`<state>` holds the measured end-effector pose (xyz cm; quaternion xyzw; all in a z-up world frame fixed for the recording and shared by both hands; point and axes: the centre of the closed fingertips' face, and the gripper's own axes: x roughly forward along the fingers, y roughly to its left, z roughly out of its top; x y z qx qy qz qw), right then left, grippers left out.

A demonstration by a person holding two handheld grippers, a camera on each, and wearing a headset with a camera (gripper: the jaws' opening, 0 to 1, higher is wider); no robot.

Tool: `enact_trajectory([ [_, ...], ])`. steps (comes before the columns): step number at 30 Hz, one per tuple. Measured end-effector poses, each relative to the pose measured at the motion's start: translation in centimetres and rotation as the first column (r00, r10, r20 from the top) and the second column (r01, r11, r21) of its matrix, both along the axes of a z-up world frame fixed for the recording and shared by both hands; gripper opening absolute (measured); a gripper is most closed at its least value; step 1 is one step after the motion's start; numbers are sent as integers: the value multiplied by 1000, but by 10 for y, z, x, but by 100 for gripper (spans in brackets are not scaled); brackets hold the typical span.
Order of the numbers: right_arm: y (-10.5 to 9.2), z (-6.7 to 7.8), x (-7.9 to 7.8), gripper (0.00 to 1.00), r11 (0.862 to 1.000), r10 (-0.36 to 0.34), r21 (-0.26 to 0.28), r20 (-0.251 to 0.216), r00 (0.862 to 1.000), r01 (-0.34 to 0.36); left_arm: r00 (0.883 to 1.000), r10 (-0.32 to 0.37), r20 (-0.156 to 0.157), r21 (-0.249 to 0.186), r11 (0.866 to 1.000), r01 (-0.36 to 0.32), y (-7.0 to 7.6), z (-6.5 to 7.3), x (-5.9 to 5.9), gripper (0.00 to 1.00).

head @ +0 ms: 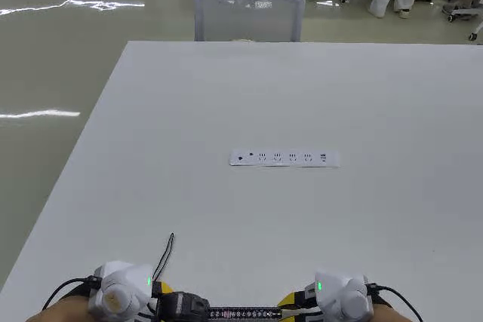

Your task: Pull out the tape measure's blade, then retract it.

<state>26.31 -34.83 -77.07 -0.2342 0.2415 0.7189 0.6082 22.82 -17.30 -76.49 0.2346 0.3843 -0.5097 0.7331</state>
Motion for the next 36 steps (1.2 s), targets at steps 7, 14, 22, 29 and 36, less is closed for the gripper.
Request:
enact_trajectory([
  [7,-5,0,0,10,1000,-4,-5,-4,1000,4,1000,-2,-1,-1,1000,2,-1,0,0,29],
  [14,-12,-1,1,10,1000,-9,-11,-5,1000,9,1000,-1,-3,-3,1000,1,0,0,0,29],
  [22,-20,-2,2,10,1000,-15,-20,-8,1000,15,1000,-1,-6,-3,1000,1,-1,0,0,29],
  [29,-27,-4,3,10,999,-18,-26,-9,1000,18,1000,-3,-7,-3,1000,3,-2,0,0,29],
  [36,-37,-5,5,10,999,-25,-35,-10,1000,25,1000,-7,-7,-3,1000,7,-4,-1,1,30],
])
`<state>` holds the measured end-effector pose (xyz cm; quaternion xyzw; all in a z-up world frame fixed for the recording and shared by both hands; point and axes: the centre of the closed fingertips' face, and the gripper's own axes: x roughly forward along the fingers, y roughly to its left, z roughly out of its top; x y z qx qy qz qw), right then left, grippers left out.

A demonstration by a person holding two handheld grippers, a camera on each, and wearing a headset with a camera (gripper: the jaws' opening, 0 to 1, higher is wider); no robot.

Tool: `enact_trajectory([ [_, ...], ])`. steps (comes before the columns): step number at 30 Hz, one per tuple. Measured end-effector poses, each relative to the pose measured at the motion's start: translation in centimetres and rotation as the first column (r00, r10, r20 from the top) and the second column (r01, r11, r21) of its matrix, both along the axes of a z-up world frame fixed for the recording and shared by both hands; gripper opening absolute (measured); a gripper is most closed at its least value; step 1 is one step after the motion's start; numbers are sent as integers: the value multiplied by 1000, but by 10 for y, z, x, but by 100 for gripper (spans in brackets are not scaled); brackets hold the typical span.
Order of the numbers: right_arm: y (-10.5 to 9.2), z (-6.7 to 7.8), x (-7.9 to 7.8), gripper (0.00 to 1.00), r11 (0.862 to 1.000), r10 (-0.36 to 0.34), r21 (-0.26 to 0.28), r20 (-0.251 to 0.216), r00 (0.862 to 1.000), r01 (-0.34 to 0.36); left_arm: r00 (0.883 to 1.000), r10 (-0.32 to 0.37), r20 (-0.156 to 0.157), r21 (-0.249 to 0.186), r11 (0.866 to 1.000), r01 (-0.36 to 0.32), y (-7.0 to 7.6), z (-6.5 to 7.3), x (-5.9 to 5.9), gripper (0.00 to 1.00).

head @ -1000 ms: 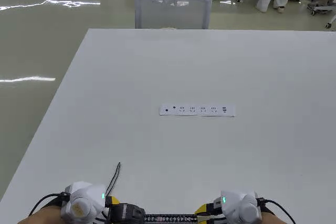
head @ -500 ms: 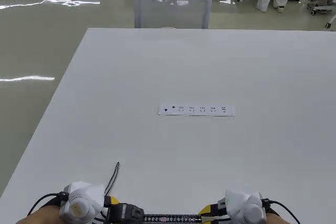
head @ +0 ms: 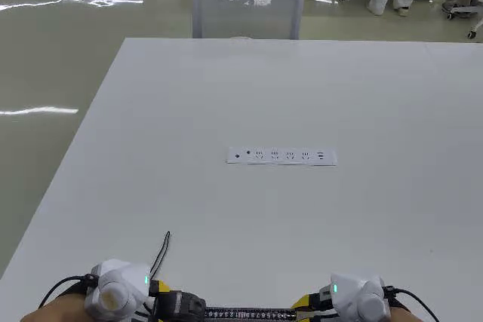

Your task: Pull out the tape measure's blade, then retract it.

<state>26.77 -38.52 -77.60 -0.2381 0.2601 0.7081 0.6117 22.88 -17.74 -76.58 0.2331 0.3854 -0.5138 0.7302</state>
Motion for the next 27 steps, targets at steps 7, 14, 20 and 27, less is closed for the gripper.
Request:
enact_trajectory([
  [7,-10,0,1,10,1000,-13,-10,-3,1000,13,1000,-8,-2,3,1000,8,1,0,0,29],
  [14,-13,0,2,10,1000,-13,-15,-1,1000,13,1000,-7,-2,4,1000,7,0,0,0,29],
  [20,-17,-1,4,10,1000,-15,-19,1,1000,15,1000,-5,-3,4,1000,5,0,0,-1,29],
  [27,-20,0,4,10,1000,-16,-21,4,1000,16,1000,-4,-3,4,1000,4,2,0,-1,29],
])
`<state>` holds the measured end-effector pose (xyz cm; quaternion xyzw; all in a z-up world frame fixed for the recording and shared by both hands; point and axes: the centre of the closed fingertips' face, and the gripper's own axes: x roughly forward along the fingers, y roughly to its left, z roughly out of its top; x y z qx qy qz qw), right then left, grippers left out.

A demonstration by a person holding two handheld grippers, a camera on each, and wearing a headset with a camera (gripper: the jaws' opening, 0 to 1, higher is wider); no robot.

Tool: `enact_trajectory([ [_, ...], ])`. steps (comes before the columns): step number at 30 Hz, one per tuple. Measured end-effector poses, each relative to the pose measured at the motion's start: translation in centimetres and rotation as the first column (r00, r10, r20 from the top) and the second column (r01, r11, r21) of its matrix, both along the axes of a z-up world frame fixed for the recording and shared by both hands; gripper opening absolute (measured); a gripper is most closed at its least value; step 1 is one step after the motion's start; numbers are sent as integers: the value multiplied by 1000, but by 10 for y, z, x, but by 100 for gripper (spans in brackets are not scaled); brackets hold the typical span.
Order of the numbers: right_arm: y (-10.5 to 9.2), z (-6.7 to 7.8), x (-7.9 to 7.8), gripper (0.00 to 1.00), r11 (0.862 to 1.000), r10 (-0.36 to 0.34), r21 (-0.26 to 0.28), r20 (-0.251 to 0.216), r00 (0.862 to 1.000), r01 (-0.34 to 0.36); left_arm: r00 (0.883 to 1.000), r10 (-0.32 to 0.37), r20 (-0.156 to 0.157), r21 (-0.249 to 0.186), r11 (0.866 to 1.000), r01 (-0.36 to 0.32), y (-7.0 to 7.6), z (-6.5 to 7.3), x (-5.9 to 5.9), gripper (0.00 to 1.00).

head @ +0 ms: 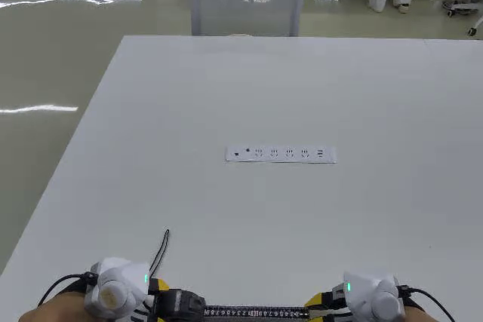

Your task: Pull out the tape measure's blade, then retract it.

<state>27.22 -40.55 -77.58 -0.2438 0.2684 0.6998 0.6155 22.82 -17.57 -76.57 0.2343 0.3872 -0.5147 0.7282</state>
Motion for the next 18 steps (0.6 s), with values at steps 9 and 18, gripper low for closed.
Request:
enact_trajectory([
  [9,-5,0,3,10,1000,-7,-3,3,1000,7,1000,4,2,1,1000,-4,1,0,0,29],
  [18,-9,1,4,10,1000,-10,-8,7,1000,10,1000,6,2,-1,1000,-6,1,0,0,29],
])
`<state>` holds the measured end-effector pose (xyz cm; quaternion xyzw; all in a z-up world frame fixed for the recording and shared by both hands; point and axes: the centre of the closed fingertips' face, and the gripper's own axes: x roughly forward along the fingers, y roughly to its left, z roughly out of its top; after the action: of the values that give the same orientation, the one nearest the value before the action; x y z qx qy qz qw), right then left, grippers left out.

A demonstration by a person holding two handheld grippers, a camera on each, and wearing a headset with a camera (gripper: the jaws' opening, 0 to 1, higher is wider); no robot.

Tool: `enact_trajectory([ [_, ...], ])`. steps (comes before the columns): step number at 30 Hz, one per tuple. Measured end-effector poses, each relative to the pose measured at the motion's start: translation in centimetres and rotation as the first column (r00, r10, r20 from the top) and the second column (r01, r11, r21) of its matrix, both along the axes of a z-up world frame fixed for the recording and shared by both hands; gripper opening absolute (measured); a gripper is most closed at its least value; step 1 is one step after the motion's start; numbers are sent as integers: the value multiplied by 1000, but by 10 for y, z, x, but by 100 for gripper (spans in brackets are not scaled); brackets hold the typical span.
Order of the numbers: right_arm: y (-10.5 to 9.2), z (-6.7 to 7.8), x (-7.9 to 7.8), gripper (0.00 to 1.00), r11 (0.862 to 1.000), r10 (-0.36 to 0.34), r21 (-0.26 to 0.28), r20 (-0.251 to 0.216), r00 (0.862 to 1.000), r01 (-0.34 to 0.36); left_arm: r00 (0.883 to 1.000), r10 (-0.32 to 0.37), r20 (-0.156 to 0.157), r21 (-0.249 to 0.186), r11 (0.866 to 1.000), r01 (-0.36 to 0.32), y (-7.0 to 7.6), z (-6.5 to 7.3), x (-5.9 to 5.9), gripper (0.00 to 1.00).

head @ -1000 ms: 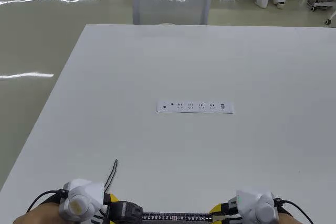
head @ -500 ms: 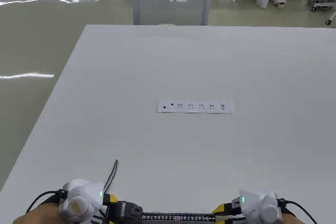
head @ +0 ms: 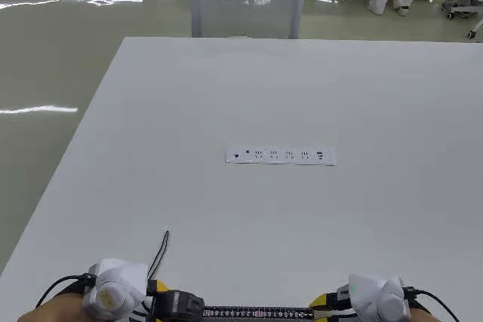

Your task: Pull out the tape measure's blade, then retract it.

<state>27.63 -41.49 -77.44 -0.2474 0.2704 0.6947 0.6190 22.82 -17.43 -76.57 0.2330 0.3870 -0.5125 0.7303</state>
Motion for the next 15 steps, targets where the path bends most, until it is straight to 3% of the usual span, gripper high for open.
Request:
enact_trajectory([
  [15,-7,2,2,10,1000,-12,-4,3,1000,12,1000,6,-1,1,1000,-6,0,-1,0,29],
])
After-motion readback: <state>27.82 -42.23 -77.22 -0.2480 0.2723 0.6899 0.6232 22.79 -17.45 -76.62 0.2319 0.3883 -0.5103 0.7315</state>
